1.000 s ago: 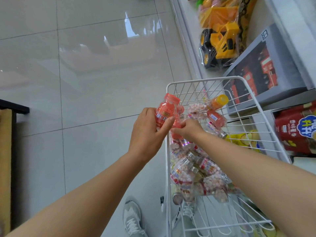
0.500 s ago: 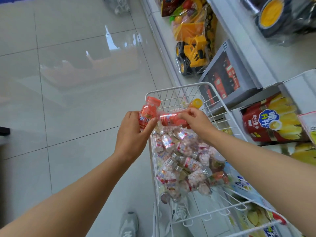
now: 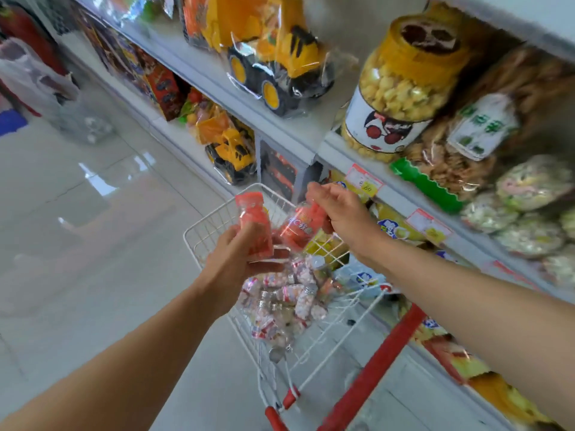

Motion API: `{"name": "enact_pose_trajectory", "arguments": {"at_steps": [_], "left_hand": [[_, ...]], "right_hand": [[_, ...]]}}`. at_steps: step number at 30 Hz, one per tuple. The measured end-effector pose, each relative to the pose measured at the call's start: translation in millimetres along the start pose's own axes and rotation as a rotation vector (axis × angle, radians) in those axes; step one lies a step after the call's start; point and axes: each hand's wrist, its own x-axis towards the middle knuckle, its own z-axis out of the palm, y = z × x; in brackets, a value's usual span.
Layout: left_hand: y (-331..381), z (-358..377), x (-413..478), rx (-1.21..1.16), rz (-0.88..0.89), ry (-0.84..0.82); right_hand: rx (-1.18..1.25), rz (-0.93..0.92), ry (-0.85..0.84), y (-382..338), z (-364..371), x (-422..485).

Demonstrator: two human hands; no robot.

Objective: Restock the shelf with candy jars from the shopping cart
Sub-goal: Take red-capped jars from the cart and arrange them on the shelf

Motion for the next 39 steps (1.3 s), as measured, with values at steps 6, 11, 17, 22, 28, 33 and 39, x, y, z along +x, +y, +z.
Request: {"name": "enact_pose_trajectory", "arguments": {"at_steps": [6,11,17,22,28,33,39], "left_hand": [[30.8,91.8,-25.6,0.044,-0.004,-0.144],[33.9,172.7,-54.6,0.09,-0.033,-0.231],[40.7,271.4,-105.1,0.208,0.117,-0.325],[57.9,346.3,-153.9,0.366,0.33,-0.394],[85.4,419.0,-178.0,0.563,0.558,-0.388],[99.7,455.6,-165.4,0.638,0.687,-0.314],[97.0,479.5,-147.0,0.679,0.74,-0.29]], "right_hand": [[-0.041,-0.014,0.313,-36.4,-68.1,-67.9],[-0.068,0.004,0.361,-46.4,-136.8,-133.2],[-0.162,-0.234,0.526,-65.9,-214.8,-231.5],[-0.285,-0.393,0.63,-89.6,-270.5,-303.8],[-0.423,-0.502,0.886,-117.3,-345.5,-355.1],[-0.586,-0.485,1.055,-123.3,-395.2,-352.2],[-0.771,-0.37,1.046,-117.8,-419.7,-324.0]]}}
